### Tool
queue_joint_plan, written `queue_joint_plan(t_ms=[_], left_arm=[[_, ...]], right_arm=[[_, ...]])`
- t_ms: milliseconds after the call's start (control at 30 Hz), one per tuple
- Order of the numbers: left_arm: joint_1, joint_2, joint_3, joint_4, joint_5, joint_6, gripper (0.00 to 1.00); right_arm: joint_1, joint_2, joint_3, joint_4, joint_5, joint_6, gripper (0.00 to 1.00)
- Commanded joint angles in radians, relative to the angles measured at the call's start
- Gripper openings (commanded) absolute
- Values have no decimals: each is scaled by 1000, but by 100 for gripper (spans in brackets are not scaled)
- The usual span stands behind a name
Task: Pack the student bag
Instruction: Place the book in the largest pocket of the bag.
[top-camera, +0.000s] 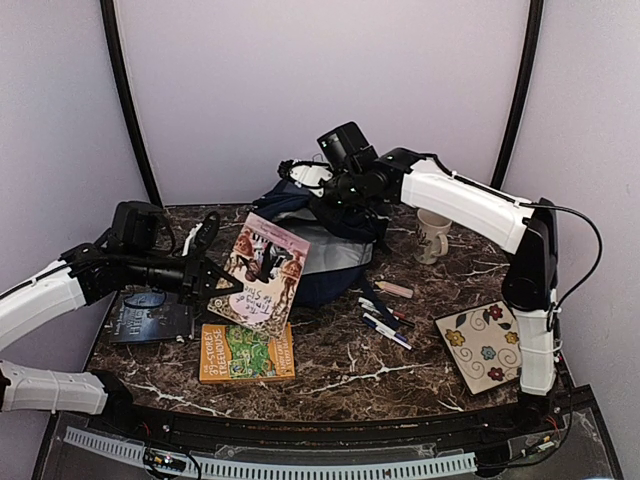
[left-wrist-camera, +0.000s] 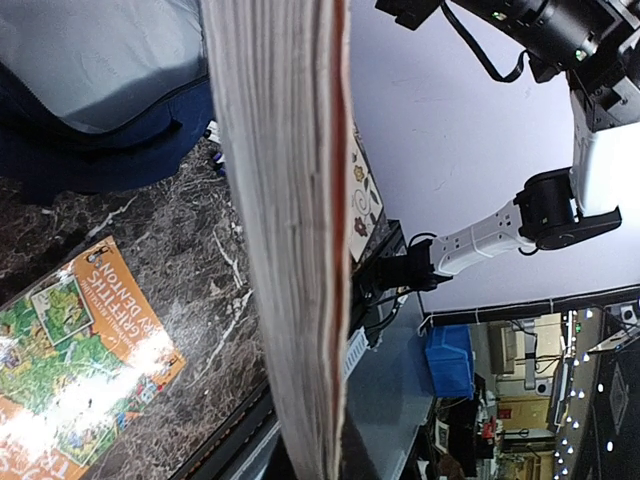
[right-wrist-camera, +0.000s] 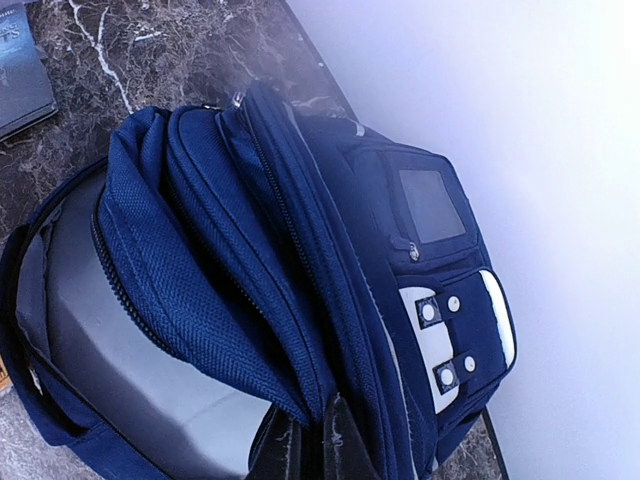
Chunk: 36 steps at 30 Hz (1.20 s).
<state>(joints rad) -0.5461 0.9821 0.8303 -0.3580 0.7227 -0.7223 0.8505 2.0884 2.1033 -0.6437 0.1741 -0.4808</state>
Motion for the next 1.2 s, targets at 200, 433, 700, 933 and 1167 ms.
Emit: queue_joint_plan(t_ms=[200,433,700,933,1167], left_arm=[[2,241,-52,435,47,-63,0],[3,434,-13,596,25,-84,0],[8,641,35,770,-49,-172,0],[21,769,56,953,-69,-256,0],[30,908,173,984,-43,-288,0]], right_arm=[[-6,-120,5,167,-31,-51,0],[-6,-129,30,138,-97,-46,0],[-3,-141,22,102,-181,-61,0],[-3,-140,37,77,-263,-72,0],[-3,-121,81,92,-275,-73,0]])
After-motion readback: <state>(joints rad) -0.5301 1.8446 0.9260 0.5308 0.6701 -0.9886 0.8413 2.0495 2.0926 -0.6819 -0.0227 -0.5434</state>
